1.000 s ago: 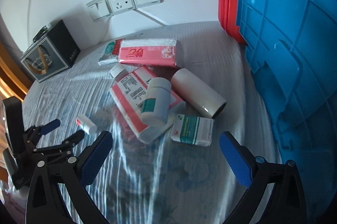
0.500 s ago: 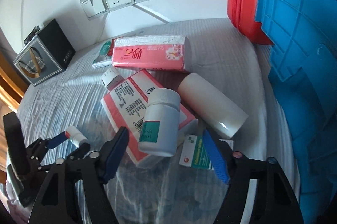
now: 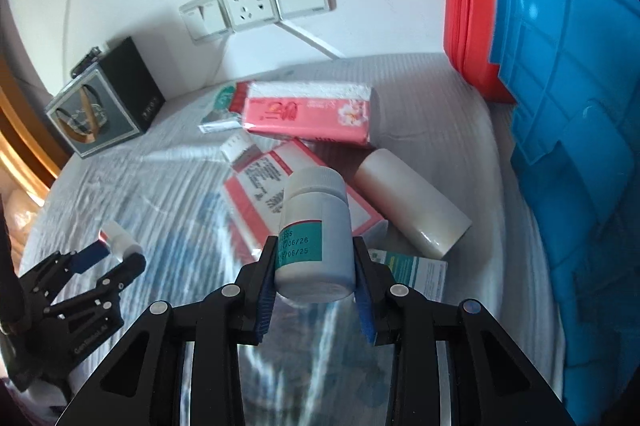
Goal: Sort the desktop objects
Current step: 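Grasp the red-labelled white bottle with the left tool while the right tool grasps the teal-labelled bottle, then carry both white pill bottles over the blue bin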
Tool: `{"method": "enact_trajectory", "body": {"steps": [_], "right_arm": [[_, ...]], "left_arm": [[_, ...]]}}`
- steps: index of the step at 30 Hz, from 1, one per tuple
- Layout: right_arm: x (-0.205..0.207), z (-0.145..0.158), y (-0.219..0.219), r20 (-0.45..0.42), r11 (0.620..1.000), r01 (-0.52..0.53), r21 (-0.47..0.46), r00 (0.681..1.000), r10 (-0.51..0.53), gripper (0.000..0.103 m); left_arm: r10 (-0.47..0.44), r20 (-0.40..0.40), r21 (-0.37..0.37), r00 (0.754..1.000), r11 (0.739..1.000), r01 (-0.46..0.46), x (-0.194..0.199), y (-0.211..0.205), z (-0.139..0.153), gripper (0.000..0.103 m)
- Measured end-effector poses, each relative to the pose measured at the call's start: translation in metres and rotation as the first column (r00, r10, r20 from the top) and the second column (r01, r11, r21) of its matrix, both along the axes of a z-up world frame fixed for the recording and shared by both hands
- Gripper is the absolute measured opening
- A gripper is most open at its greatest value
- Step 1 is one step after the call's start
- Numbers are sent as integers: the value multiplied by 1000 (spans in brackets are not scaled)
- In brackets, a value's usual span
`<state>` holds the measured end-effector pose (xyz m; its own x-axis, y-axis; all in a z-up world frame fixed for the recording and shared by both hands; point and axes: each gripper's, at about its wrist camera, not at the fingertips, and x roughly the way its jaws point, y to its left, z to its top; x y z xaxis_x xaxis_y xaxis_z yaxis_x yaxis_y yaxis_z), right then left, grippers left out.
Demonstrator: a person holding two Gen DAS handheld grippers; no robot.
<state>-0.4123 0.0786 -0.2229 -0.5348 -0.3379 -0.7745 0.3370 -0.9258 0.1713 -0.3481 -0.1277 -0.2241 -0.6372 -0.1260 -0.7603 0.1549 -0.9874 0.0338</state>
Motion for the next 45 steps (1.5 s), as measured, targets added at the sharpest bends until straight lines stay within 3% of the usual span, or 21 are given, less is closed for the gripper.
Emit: {"method": "enact_trajectory", "body": {"steps": [9, 17, 29, 33, 39, 45], "right_arm": [[98, 79, 3, -154, 995, -65, -71, 987, 53, 33], [206, 157, 26, -314, 991, -93, -99, 948, 58, 33], [353, 230, 93, -471, 987, 96, -132, 870, -147, 33], [376, 249, 144, -512, 975, 168, -149, 830, -221, 33], [393, 266, 234, -551, 954, 238, -180, 779, -298, 33], [386, 273, 350, -552, 950, 273, -153, 774, -312, 33]], "left_arm": [[38, -141, -49, 989, 998, -45, 90, 20, 86, 51], [0, -297, -43, 955, 999, -13, 174, 44, 168, 51], [-144, -429, -6, 892, 988, 156, 257, 110, 223, 51], [-193, -453, -21, 870, 978, 207, 267, 153, 239, 51], [-273, -504, -27, 819, 953, 301, 274, 256, 263, 51], [-362, -512, -2, 779, 907, 420, 268, 393, 282, 51]]}}
